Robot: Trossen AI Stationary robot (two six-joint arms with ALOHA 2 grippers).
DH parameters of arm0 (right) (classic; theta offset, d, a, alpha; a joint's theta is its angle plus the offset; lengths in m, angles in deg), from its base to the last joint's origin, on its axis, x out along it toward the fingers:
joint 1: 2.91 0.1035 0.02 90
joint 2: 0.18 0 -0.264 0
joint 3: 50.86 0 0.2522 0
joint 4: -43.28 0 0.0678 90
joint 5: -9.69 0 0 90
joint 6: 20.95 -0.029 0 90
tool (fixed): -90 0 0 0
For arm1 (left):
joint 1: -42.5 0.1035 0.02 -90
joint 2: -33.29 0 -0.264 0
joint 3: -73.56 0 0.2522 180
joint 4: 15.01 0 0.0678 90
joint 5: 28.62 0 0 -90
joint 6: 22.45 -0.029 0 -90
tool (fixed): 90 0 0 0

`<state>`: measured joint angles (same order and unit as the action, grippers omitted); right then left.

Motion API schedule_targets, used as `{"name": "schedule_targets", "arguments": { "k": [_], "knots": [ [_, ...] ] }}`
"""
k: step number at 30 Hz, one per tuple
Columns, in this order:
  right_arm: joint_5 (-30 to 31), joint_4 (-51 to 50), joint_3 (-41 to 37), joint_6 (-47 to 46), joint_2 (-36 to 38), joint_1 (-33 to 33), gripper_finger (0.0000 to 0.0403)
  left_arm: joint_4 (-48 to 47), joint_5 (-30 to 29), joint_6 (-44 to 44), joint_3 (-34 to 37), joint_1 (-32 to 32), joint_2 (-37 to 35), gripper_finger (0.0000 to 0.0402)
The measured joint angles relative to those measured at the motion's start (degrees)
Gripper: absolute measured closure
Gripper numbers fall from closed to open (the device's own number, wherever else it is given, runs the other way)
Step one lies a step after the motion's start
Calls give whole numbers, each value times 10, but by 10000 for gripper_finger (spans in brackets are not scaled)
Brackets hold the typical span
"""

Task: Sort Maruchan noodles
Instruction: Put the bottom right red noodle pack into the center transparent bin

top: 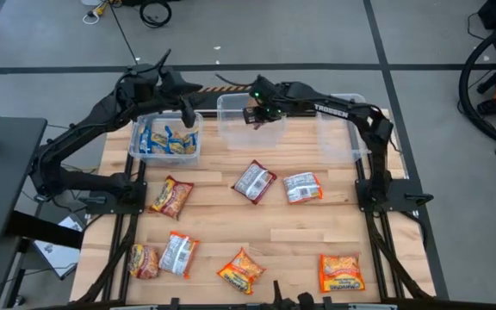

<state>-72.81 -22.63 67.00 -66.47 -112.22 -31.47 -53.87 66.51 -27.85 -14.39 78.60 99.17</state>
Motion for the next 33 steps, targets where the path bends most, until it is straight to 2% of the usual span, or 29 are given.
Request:
{"name": "schedule_targets", "arguments": {
  "k": [3,8,11,15,19,24,33],
  "knots": [
    [0,-6,0,-9,-16,-16,272,-10,1,31,0,0,4,205],
    [-39,-21,0,-29,-37,-50,273,-40,6,37,0,0,17,205],
    [-43,-42,-1,-30,-43,-62,273,-46,7,37,0,0,16,205],
    [-29,-64,0,-39,-41,-64,273,-47,7,45,0,0,16,205],
    [-50,-68,0,-48,-43,-63,273,-47,7,49,0,1,16,205],
    [-40,-133,0,-70,-46,-48,272,-54,7,63,0,-7,16,205],
    [-27,-124,0,-107,-46,-52,272,-61,7,63,0,-7,14,205]
  ]
}}
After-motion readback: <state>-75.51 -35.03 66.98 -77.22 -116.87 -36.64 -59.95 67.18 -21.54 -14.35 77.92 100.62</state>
